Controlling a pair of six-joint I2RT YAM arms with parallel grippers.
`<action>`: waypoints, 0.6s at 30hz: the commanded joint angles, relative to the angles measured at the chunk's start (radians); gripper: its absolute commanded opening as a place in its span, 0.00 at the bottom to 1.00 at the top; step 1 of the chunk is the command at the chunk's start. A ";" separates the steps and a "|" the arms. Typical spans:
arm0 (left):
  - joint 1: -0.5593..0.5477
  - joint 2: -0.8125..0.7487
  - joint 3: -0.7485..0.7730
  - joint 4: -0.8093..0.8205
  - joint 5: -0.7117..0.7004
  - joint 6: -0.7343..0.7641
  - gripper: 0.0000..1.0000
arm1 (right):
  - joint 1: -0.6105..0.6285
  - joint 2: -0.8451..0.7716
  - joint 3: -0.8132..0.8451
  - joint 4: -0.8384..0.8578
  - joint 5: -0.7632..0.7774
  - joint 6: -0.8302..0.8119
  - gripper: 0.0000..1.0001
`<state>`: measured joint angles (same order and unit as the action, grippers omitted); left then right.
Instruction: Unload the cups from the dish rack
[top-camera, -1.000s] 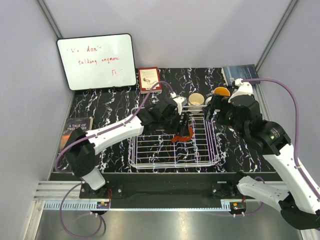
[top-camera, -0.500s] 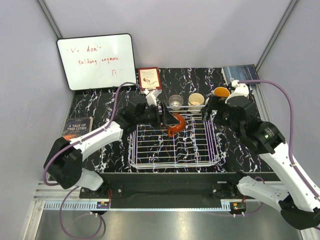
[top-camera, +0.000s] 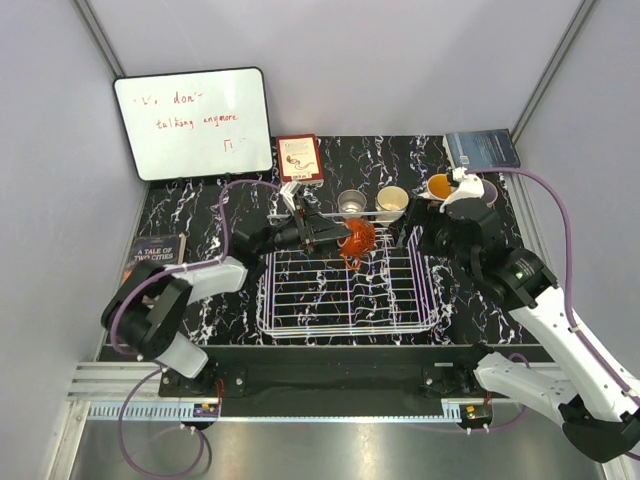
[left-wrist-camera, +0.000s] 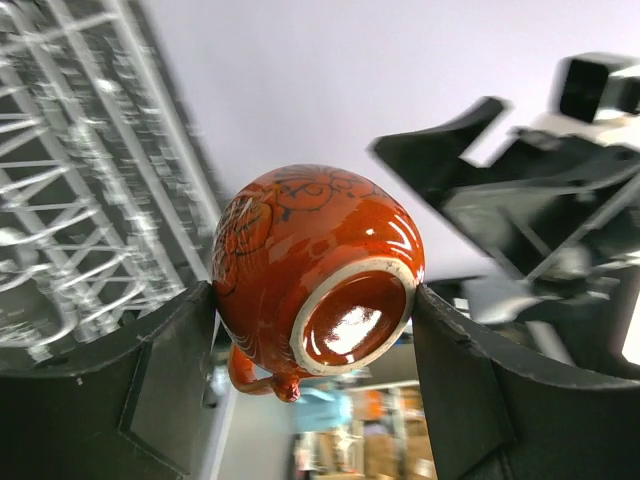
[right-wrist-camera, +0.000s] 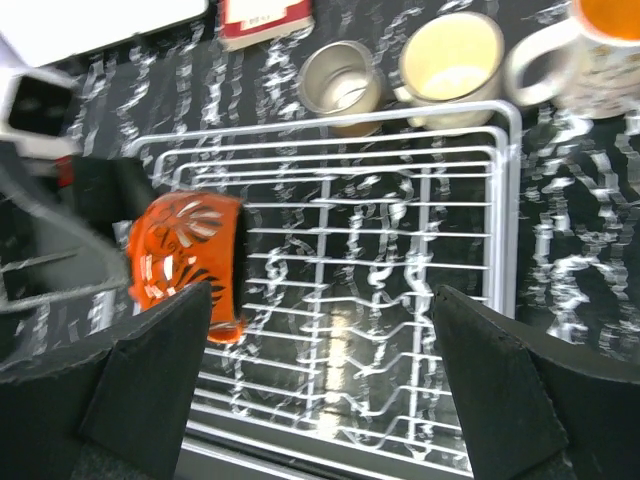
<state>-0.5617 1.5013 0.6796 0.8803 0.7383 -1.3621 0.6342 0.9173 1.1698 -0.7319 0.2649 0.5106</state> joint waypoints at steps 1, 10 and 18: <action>0.006 0.097 -0.018 0.578 0.073 -0.301 0.00 | 0.005 -0.043 -0.036 0.124 -0.101 0.042 0.98; 0.006 0.114 0.001 0.632 0.084 -0.322 0.00 | 0.004 -0.084 -0.065 0.287 -0.263 0.117 0.86; 0.006 0.123 0.018 0.643 0.095 -0.336 0.00 | 0.005 -0.086 -0.142 0.449 -0.437 0.224 0.73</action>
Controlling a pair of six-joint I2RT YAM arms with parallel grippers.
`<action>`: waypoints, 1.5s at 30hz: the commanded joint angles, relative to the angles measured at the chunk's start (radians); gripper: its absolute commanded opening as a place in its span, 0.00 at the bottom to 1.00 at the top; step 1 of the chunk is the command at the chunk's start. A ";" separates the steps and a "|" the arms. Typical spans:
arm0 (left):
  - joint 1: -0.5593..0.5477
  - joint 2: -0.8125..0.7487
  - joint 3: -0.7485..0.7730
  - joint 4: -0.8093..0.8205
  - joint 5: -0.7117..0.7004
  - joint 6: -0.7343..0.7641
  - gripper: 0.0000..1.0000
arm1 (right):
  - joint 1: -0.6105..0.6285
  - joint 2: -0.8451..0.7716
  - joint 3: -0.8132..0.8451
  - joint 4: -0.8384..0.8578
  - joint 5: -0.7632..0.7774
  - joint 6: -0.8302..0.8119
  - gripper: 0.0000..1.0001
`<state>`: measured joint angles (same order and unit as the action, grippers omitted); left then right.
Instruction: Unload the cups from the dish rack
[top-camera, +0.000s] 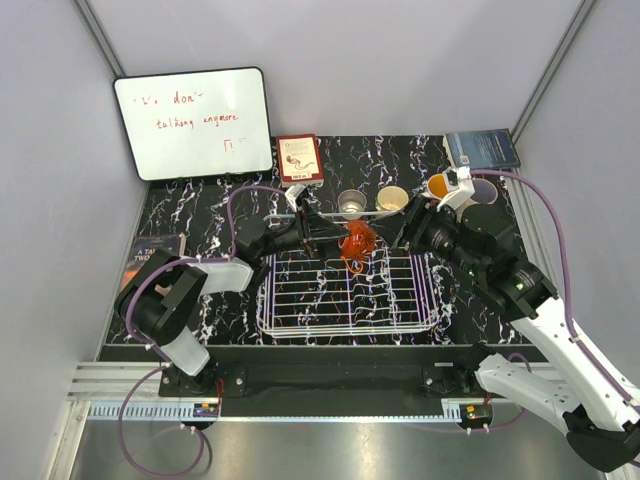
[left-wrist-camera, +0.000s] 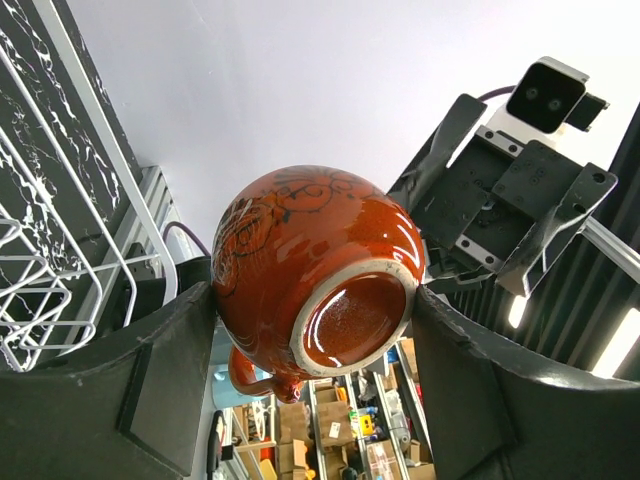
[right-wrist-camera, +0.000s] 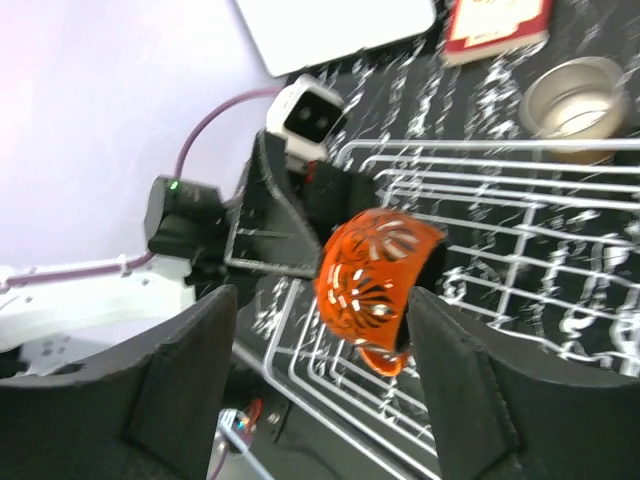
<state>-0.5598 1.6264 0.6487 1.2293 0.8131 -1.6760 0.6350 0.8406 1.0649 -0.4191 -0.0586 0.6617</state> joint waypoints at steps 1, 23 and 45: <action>0.005 -0.002 0.049 0.294 0.018 -0.022 0.00 | 0.003 -0.009 -0.045 0.149 -0.135 0.079 0.71; 0.031 -0.026 0.117 0.292 0.054 -0.056 0.00 | 0.005 0.011 -0.086 0.102 -0.093 0.085 0.76; 0.031 -0.043 0.109 0.292 0.087 -0.065 0.00 | 0.005 0.117 -0.086 0.255 -0.168 0.104 0.50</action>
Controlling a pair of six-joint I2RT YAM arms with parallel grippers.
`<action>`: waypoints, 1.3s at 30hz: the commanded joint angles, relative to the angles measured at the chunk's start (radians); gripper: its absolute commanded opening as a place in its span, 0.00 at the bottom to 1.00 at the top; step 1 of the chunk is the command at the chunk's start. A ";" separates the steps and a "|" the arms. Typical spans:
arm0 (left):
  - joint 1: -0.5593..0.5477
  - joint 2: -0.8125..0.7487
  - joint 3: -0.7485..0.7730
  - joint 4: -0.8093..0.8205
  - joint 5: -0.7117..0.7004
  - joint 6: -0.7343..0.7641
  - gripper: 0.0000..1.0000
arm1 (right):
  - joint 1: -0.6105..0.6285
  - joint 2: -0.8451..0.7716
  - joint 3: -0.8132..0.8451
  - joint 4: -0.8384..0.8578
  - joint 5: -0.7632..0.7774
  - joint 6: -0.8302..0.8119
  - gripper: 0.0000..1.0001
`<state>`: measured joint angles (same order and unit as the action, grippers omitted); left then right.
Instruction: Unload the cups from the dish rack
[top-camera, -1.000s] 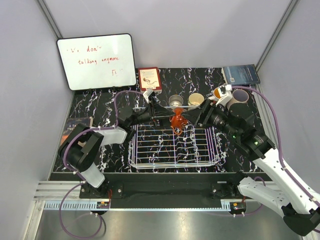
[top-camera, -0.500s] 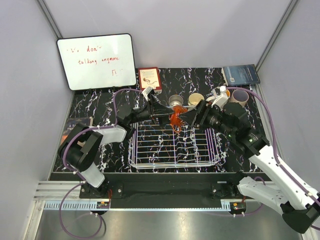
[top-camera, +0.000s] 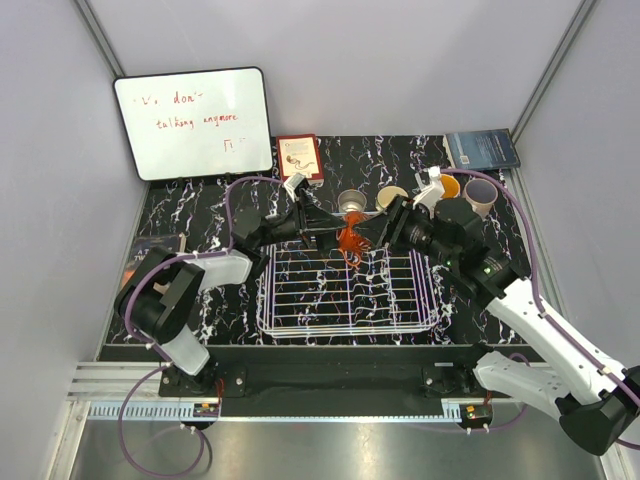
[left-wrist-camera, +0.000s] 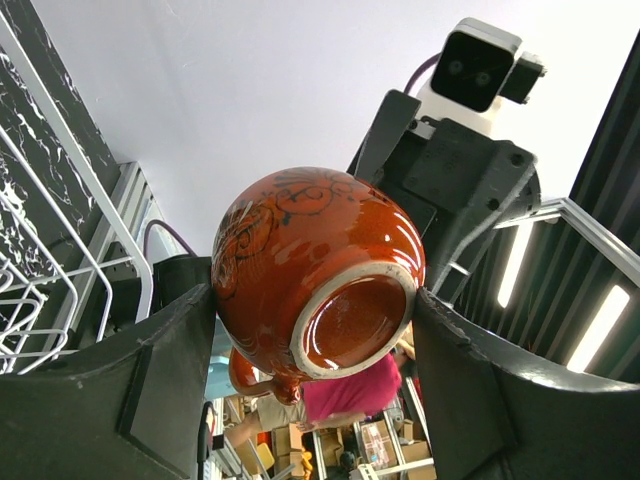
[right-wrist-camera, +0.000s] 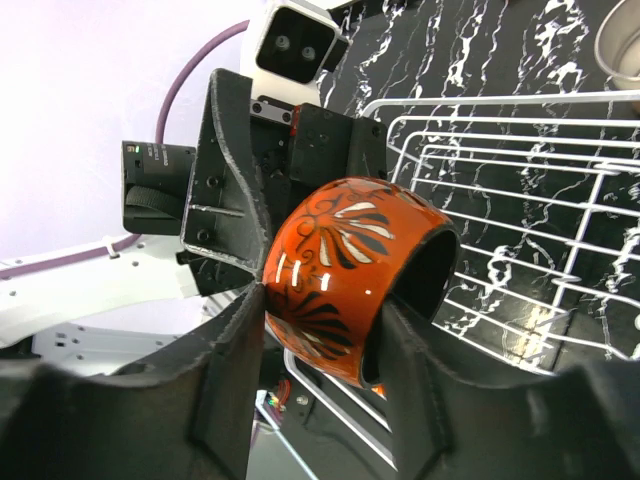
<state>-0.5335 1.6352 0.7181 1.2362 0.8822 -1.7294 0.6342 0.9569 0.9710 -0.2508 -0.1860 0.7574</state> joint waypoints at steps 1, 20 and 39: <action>0.004 -0.051 0.038 0.286 0.020 -0.012 0.00 | 0.005 0.002 0.009 0.088 -0.044 0.008 0.48; 0.003 0.000 0.061 0.305 0.038 -0.033 0.00 | 0.005 0.023 -0.005 0.153 -0.144 0.005 0.19; -0.013 0.058 0.107 0.431 0.037 -0.141 0.00 | 0.005 0.060 0.008 0.355 -0.386 0.026 0.00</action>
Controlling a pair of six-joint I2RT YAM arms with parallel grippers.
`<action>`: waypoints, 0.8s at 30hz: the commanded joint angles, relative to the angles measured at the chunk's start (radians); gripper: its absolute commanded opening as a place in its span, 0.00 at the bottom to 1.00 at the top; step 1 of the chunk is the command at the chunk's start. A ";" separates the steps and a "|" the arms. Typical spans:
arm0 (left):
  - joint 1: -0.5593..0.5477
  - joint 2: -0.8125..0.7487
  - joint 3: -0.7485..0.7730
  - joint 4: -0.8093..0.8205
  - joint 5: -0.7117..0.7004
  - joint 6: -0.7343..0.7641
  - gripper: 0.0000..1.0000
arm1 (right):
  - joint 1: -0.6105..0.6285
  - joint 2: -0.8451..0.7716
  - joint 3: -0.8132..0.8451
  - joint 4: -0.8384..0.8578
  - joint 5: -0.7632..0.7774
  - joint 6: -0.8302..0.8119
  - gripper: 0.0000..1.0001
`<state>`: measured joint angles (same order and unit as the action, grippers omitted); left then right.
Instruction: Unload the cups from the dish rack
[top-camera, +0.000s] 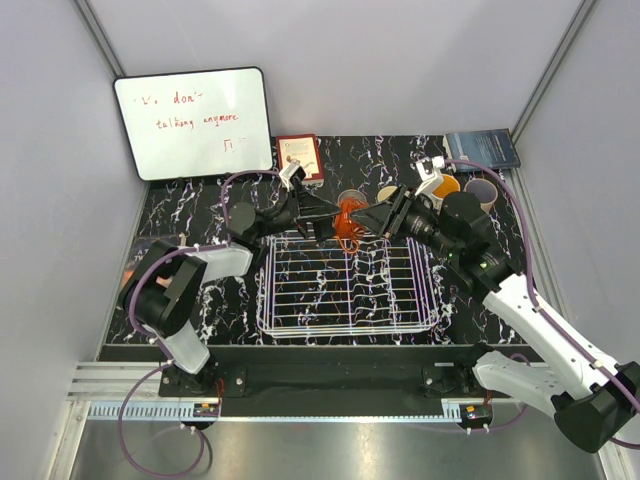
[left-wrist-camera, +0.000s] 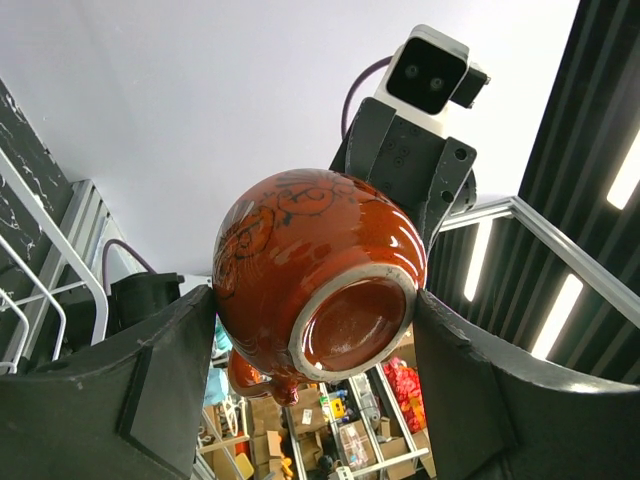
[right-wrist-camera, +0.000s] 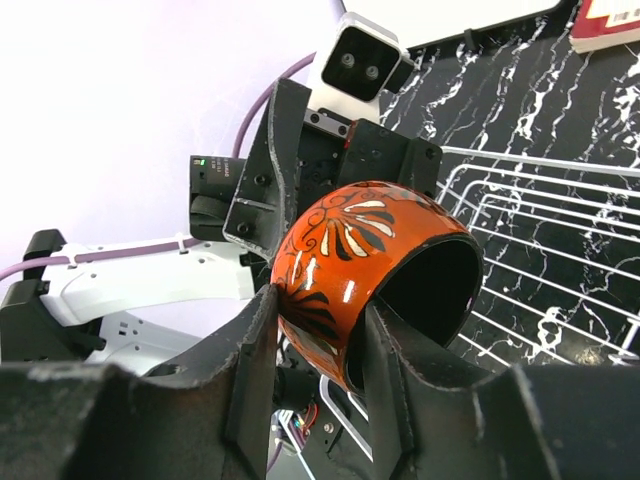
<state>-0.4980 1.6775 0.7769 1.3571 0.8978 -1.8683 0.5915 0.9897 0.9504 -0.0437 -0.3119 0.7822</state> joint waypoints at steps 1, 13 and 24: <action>-0.048 0.017 0.051 0.309 0.024 -0.002 0.00 | 0.048 0.026 0.025 0.148 -0.260 0.003 0.00; -0.042 0.076 0.073 0.309 0.072 -0.012 0.43 | 0.048 -0.026 0.042 0.054 -0.181 -0.044 0.00; -0.043 0.103 0.122 0.309 0.090 -0.022 0.00 | 0.048 0.001 0.065 0.054 -0.194 -0.054 0.00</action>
<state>-0.4957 1.7691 0.8627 1.3640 0.9268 -1.9251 0.5991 0.9726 0.9504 -0.1394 -0.3759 0.7341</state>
